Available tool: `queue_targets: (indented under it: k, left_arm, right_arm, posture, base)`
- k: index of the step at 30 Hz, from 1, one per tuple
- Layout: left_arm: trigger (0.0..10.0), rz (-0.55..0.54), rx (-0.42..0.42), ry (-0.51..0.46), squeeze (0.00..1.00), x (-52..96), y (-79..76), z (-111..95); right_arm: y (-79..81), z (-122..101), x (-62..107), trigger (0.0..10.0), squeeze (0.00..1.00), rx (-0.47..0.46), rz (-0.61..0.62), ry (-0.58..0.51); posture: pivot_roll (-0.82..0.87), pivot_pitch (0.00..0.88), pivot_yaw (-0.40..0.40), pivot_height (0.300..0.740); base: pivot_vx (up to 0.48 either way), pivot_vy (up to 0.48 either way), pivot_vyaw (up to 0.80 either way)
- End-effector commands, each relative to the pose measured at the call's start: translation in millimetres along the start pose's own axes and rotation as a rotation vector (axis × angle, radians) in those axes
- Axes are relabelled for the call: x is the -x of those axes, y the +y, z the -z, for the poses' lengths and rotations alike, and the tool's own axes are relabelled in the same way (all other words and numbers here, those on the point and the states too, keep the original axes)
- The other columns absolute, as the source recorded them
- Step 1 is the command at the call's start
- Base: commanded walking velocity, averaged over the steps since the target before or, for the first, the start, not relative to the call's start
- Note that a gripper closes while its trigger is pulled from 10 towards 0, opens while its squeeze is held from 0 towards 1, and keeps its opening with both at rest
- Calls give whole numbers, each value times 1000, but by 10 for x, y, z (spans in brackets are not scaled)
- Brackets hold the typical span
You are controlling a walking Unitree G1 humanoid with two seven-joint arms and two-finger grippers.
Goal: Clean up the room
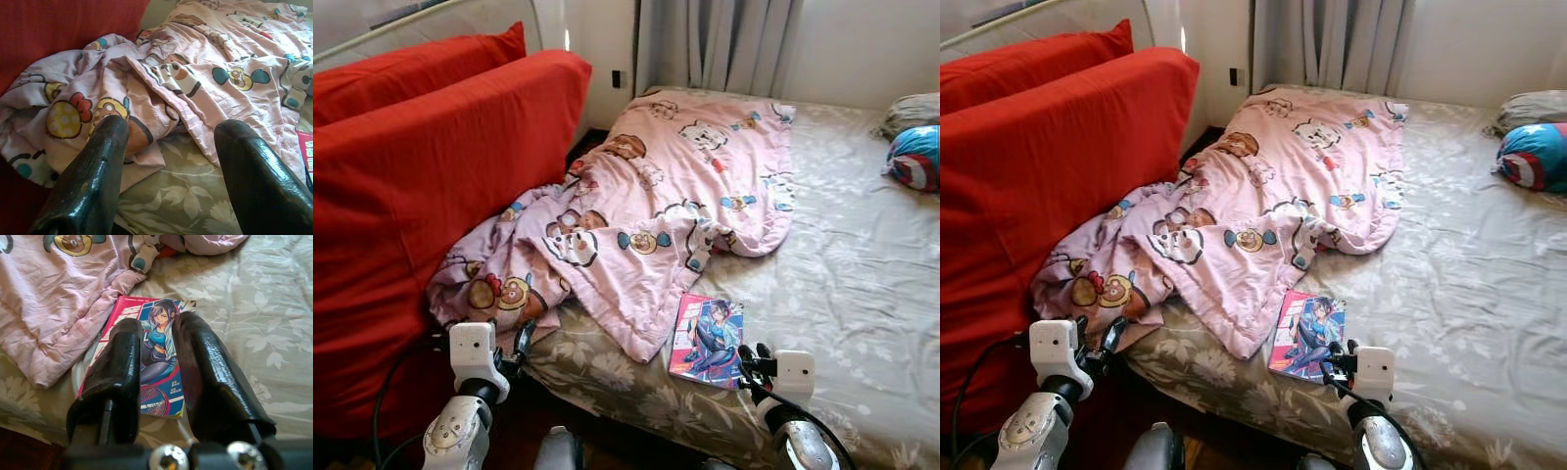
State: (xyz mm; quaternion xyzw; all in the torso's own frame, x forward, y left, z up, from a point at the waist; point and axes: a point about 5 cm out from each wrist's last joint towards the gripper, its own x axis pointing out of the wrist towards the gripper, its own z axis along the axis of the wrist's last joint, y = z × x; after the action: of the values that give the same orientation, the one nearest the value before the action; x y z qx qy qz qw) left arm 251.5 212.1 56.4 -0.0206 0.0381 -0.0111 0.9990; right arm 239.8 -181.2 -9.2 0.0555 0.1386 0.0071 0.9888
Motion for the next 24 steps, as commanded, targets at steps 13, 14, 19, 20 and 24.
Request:
queue_targets:
  k: [13, 14, 19, 20, 24]
  left_arm:
    - [10000, -4, -4, 17, 0, 11, 38, -8]
    - [10000, -4, -5, 17, 0, 11, 38, -8]
    - [10000, -1, -5, 21, 0, 16, 32, -3]
    - [10000, -1, -4, 22, 0, 17, 27, -2]
    - [10000, 4, -4, 30, 0, 15, 8, 8]
  right_arm:
    - [36, 19, -2, 10000, 0, -3, -11, 13]
    - [34, 21, -3, 10000, 0, -3, -11, 14]
    - [43, 39, -5, 10000, 0, -5, -14, 23]
    - [46, 40, -6, 10000, 0, -5, -15, 24]
    - [52, 42, -7, 10000, 0, -5, -19, 26]
  posture:
    - [-16, 76, -2, 626]
    - [-15, 76, -2, 626]
    - [-15, 78, -2, 626]
    - [-16, 78, -2, 626]
    - [-16, 80, -2, 626]
  base:
    - [0, 0, 0]
    - [0, 0, 0]
    - [0, 0, 0]
    - [0, 0, 0]
    - [0, 0, 0]
